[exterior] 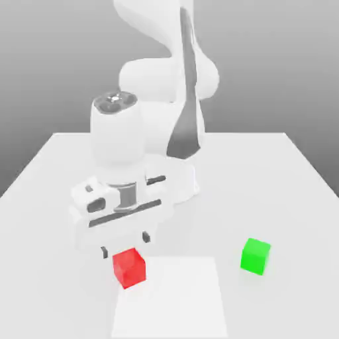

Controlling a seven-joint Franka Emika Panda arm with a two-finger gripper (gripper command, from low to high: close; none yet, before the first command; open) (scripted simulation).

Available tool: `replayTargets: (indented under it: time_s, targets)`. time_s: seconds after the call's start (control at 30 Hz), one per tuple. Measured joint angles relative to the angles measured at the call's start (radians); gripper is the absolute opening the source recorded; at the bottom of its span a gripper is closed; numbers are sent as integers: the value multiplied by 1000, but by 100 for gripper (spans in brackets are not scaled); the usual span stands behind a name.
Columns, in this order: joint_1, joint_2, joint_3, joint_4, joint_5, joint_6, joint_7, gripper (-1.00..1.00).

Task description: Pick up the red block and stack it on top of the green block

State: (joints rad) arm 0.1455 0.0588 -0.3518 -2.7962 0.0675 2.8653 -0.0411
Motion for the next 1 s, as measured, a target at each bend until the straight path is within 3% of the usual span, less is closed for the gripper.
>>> replayTargets:
  time_s: [0.33, 0.37, 0.6, 1.0]
  targets:
    - [-117, 170, 169, 20, 217, 135, -156, 0]
    - [-130, 182, 186, 21, 230, 144, -165, -100]
    - [-133, 181, 188, 21, 227, 143, -163, -100]
    - [-65, -11, 56, -3, -24, -9, 18, -100]
